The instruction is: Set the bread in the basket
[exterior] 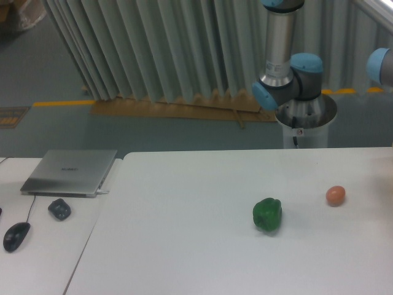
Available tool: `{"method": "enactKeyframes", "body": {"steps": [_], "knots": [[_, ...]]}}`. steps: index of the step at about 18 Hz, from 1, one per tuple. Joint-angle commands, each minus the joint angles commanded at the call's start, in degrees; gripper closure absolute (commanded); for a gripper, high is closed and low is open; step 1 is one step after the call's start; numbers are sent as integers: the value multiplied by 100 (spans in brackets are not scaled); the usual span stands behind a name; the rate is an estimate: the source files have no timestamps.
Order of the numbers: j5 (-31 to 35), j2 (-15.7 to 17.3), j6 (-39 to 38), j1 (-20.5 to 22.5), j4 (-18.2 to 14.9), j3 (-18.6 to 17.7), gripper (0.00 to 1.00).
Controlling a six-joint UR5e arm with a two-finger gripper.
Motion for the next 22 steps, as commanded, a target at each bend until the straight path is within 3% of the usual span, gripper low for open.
{"method": "enactKeyframes", "body": {"steps": [6, 7, 8, 9, 10, 22], "knots": [[346, -9, 486, 53, -9, -123, 81], [355, 0, 486, 35, 0, -167, 59], [355, -9, 477, 26, 9, -167, 28], [355, -9, 477, 17, 9, -167, 6], [346, 0, 434, 17, 17, -167, 0], [311, -9, 364, -35, 61, -202, 0]]}}
